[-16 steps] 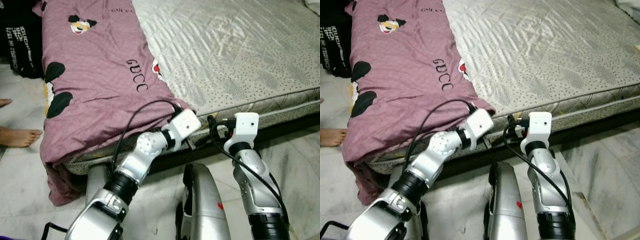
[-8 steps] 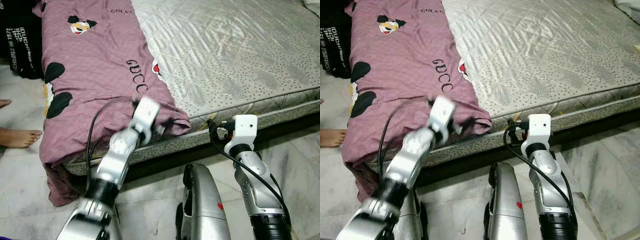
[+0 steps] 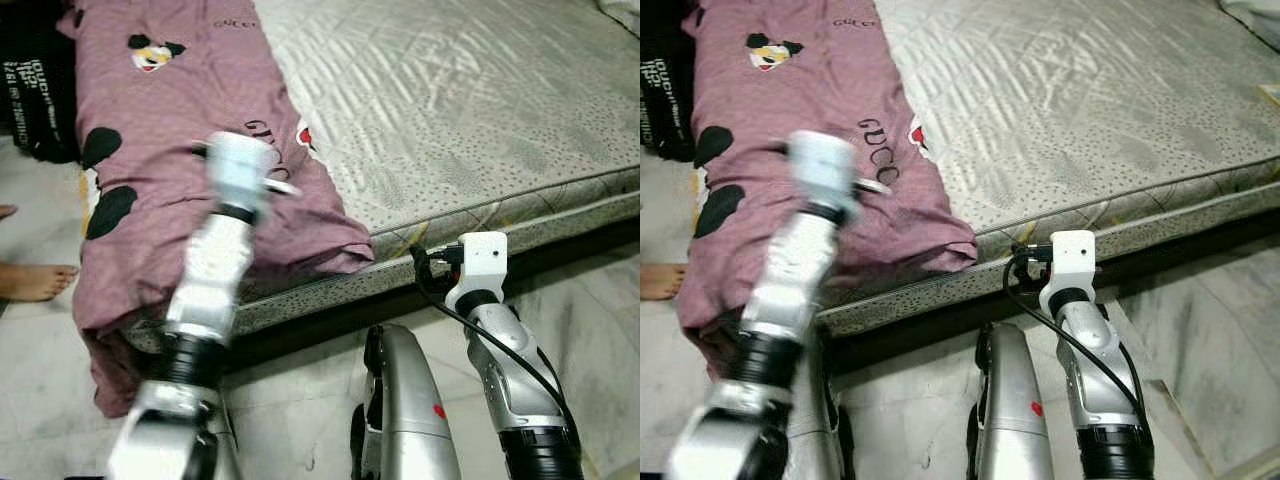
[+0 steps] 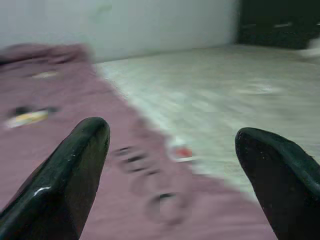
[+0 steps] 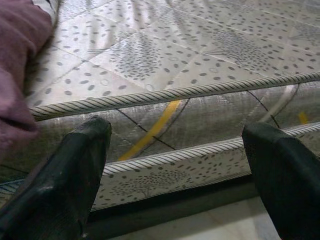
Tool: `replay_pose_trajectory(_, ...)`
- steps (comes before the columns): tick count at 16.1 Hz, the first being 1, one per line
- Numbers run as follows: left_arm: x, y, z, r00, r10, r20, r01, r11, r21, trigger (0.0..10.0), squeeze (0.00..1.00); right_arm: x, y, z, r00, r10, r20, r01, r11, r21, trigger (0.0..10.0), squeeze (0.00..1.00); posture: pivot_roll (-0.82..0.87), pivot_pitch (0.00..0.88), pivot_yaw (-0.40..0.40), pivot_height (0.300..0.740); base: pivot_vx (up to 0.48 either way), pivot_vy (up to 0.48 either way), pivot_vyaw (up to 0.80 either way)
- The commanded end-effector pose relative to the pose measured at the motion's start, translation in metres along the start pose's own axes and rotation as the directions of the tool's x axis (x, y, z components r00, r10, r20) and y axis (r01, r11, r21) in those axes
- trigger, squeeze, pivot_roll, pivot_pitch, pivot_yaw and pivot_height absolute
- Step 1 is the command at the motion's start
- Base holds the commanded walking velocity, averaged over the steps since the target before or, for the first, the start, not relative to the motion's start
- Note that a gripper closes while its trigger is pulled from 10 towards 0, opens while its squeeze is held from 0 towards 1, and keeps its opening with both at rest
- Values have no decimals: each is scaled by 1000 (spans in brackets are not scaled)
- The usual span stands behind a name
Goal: Clean up the room
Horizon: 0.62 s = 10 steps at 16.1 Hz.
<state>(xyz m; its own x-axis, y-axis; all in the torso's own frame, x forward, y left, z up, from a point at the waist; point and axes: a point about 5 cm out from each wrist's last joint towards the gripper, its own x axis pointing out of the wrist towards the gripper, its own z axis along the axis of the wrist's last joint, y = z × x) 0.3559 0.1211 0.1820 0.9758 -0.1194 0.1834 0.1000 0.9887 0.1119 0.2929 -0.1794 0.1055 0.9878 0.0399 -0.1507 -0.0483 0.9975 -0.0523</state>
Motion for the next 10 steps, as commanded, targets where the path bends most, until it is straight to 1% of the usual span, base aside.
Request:
replay_pose_trajectory(1,-5,9,-32,983,60,-175,-60,998,6,10000,0,0,-3,-1,1000,-9,-5,9,1000,-4,10000,0,-32,120,-57,496,0,0,0)
replay_pose_trajectory(2,-7,6,-52,955,18,-295,-10,1000,27,10000,0,0,-3,-1,1000,-9,-4,9,1000,-3,10000,0,-33,117,-58,496,0,0,0)
replay_pose_trajectory(3,-13,-5,-72,907,-83,-412,113,992,49,10000,0,0,-3,-1,1000,-9,-4,9,1000,-3,10000,0,-36,115,-58,496,0,0,0)
replay_pose_trajectory(4,-21,-16,-90,857,-151,-493,190,981,30,10000,0,1,-3,0,1000,-8,-4,7,1000,-1,10000,0,-36,113,-61,496,0,0,0)
replay_pose_trajectory(5,-29,-29,-103,796,-250,-551,304,953,6,10000,0,1,-2,0,1000,-5,-4,5,1000,0,10000,0,-37,112,-60,496,0,0,0)
replay_pose_trajectory(6,-34,-33,-113,752,-273,-599,340,940,-1,10000,0,2,-1,0,1000,-2,-4,2,1000,1,10000,0,-36,104,-57,496,0,0,0)
replay_pose_trajectory(7,-38,-37,-119,721,-300,-624,390,921,8,10000,0,3,-1,0,1000,-2,-3,2,1000,2,10000,0,-36,102,-57,496,0,0,0)
replay_pose_trajectory(8,-39,-41,-122,706,-312,-636,399,917,-7,10000,0,4,-1,0,1000,-3,-2,3,1000,3,10000,0,-34,99,-53,496,0,0,0)
replay_pose_trajectory(9,-39,-44,-122,707,-317,-632,405,914,-5,10000,0,4,-1,0,1000,-4,-1,4,1000,3,10000,0,-33,97,-52,496,0,0,0)
replay_pose_trajectory(10,-38,-55,-120,697,-357,-622,453,891,-3,10000,0,5,0,0,1000,-5,1,5,1000,4,10000,0,-31,92,-49,496,0,0,0)
